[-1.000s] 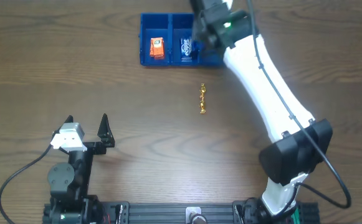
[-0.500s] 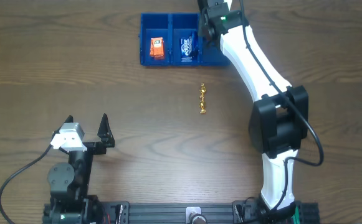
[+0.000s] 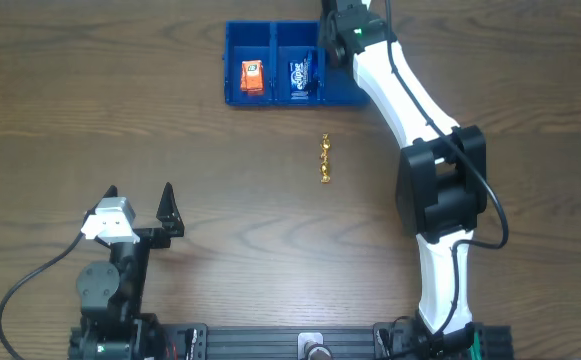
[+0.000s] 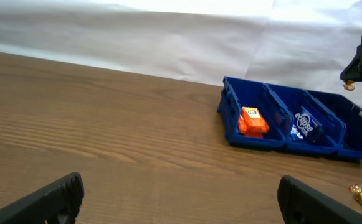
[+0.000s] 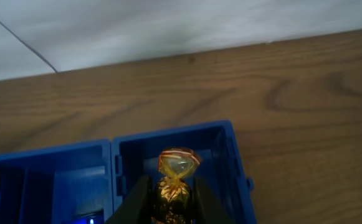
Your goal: Sort Candies Into Trays
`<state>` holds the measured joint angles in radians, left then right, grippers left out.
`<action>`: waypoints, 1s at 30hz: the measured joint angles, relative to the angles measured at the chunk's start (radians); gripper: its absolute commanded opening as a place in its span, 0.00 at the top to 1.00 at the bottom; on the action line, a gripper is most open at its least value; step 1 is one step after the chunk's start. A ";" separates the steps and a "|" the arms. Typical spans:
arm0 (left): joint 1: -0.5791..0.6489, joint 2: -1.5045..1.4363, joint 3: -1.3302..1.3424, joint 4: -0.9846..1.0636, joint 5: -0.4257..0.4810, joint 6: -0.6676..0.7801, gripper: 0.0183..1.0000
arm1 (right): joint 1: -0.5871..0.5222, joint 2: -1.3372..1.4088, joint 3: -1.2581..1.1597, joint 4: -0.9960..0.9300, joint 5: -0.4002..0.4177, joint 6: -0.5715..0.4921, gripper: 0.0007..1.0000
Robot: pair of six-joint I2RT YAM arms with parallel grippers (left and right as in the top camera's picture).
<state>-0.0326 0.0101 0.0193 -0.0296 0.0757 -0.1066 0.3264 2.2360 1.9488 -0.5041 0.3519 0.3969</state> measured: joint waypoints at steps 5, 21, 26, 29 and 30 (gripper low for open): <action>0.000 0.000 0.000 0.000 0.000 0.000 0.00 | 0.000 0.000 0.000 -0.007 0.001 -0.009 0.20; 0.000 0.000 0.000 0.000 0.000 0.000 0.00 | 0.010 -0.039 -0.002 -0.229 0.003 -0.038 0.00; 0.000 0.000 0.000 0.000 0.000 0.000 0.00 | 0.108 -0.235 -0.005 -0.545 0.001 0.027 0.00; 0.000 0.000 0.000 0.000 0.000 0.000 0.00 | 0.195 -0.331 0.003 -0.733 -0.041 0.109 0.00; 0.000 0.000 0.000 0.000 0.000 0.000 0.00 | 0.207 -0.338 -0.006 -0.747 -0.055 0.130 0.00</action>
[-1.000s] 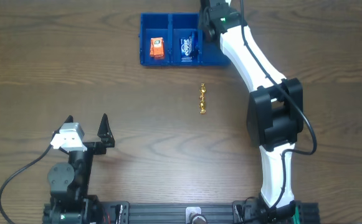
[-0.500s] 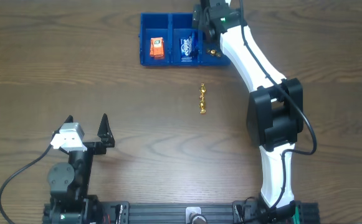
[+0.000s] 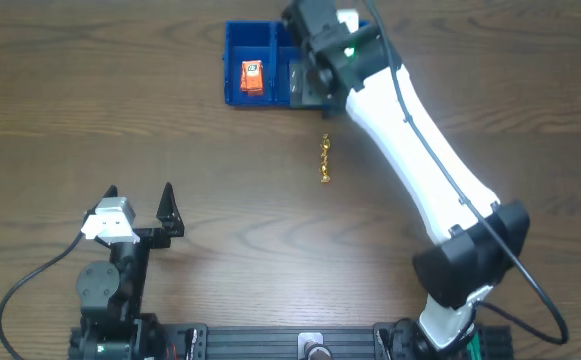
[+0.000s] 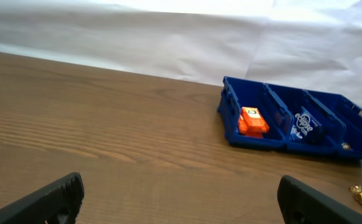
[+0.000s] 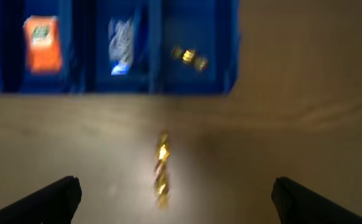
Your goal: Sort Candies Into Trays
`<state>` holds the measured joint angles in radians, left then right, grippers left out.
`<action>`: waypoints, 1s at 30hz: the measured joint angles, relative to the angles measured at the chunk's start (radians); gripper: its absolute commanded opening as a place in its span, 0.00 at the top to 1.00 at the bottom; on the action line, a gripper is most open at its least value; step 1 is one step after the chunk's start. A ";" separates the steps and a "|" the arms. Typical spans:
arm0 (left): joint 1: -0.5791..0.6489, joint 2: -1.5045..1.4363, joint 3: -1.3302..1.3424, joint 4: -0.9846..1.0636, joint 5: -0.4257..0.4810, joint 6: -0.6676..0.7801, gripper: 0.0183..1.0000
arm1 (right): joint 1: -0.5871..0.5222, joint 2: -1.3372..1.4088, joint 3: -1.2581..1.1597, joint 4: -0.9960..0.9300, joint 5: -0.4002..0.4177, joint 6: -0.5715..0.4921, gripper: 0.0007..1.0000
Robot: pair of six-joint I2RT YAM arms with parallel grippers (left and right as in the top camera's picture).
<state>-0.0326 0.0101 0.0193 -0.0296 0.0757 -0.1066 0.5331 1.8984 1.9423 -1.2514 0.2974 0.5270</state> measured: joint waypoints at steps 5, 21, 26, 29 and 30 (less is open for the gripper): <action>0.000 0.000 0.000 0.000 -0.001 0.000 0.00 | 0.013 0.021 -0.224 0.076 -0.092 0.061 0.00; 0.000 0.000 0.000 0.000 0.000 0.000 0.00 | 0.014 0.040 -0.661 0.436 -0.241 0.088 0.06; 0.000 0.000 0.000 0.000 0.000 0.000 0.00 | 0.013 0.040 -0.668 0.479 -0.237 0.088 0.07; 0.000 0.000 0.000 0.000 0.000 0.000 0.00 | 0.005 0.040 -0.668 0.488 -0.225 0.088 0.08; 0.000 0.000 0.000 0.000 0.000 0.000 0.00 | 0.002 0.040 -0.668 0.490 -0.220 0.088 0.08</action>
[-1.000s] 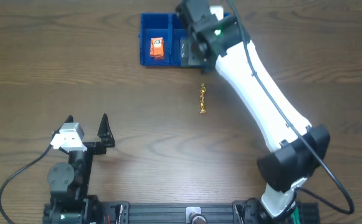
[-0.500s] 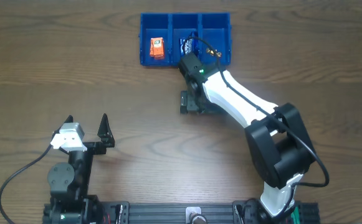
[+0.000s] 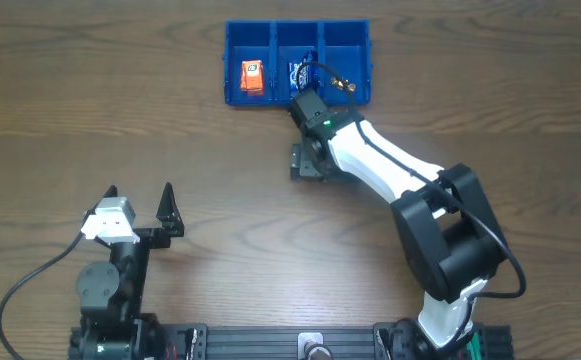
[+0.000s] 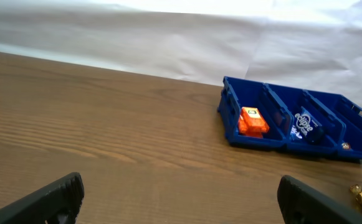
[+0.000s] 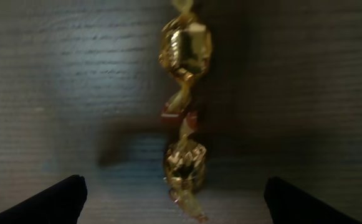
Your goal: Sort Candies Into Trays
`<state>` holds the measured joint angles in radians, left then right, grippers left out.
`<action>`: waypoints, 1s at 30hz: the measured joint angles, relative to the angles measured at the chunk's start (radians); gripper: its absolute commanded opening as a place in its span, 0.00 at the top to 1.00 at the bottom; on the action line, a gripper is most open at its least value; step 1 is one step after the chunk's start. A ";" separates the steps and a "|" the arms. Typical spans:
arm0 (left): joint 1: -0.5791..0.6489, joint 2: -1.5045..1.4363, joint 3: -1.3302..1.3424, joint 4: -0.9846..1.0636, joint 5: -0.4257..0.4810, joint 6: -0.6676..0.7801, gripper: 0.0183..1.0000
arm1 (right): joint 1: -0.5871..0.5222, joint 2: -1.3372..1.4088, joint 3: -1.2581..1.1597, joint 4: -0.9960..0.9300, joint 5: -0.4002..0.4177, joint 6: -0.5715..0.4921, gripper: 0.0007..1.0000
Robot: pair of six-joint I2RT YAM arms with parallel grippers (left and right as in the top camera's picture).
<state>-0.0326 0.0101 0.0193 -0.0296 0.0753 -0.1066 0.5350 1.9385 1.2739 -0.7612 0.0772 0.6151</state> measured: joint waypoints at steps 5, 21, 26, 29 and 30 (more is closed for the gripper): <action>0.000 0.000 0.000 0.000 0.000 0.000 0.00 | -0.012 0.000 0.000 0.015 0.009 0.000 0.09; 0.000 0.000 0.000 0.000 0.000 0.000 0.00 | -0.023 0.020 -0.001 0.049 0.017 -0.013 0.22; 0.000 0.000 0.000 0.000 0.000 0.000 0.00 | -0.023 0.028 -0.001 0.050 0.016 -0.017 0.28; 0.000 0.000 0.000 0.000 0.000 0.000 0.00 | -0.023 0.044 -0.001 0.054 0.010 -0.019 0.37; 0.000 0.000 0.000 0.000 0.000 0.000 0.00 | -0.023 0.044 -0.001 0.054 0.008 -0.021 0.40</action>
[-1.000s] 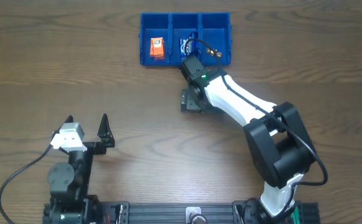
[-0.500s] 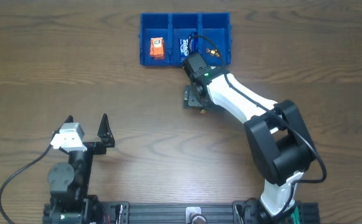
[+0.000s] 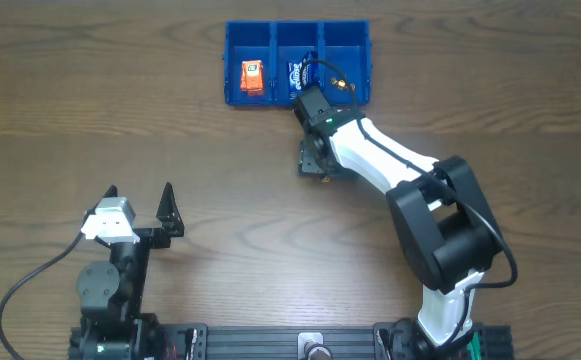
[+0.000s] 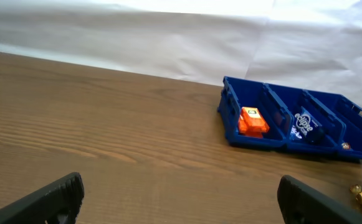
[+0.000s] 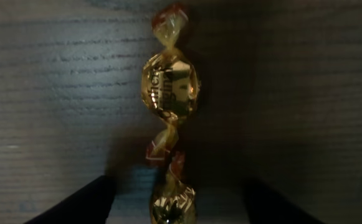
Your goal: Sort Candies Into Trays
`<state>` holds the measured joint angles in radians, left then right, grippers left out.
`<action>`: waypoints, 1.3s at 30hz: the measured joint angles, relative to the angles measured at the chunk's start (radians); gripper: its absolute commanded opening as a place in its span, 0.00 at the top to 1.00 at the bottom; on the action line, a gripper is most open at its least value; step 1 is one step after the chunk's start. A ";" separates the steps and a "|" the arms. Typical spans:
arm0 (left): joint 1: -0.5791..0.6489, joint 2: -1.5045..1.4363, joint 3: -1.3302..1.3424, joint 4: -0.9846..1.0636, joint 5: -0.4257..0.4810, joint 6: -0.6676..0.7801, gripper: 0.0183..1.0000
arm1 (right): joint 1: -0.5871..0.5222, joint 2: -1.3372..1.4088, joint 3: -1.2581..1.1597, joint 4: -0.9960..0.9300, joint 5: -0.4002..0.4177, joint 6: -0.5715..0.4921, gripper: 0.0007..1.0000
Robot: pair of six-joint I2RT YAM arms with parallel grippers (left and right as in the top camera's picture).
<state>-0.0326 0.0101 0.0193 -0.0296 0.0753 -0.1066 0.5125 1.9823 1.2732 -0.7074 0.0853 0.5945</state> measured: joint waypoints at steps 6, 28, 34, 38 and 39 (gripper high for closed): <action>0.000 0.000 0.000 0.000 0.000 0.000 0.00 | 0.000 0.000 0.000 0.002 -0.007 0.002 0.73; 0.000 0.000 0.000 0.000 0.000 0.000 0.00 | -0.026 -0.230 0.019 -0.083 0.120 0.000 0.96; 0.000 0.000 0.000 0.000 0.000 0.000 0.00 | -0.042 -0.270 0.168 0.270 0.307 -0.148 0.96; 0.000 0.000 0.000 0.000 0.000 0.000 0.00 | -0.105 -0.223 0.181 0.438 0.339 -0.217 0.96; 0.000 0.000 0.000 0.000 0.000 0.000 0.00 | -0.126 -0.194 0.185 0.469 0.330 -0.237 0.96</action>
<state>-0.0326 0.0101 0.0193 -0.0296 0.0753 -0.1066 0.3870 1.7882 1.4586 -0.2386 0.4152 0.3576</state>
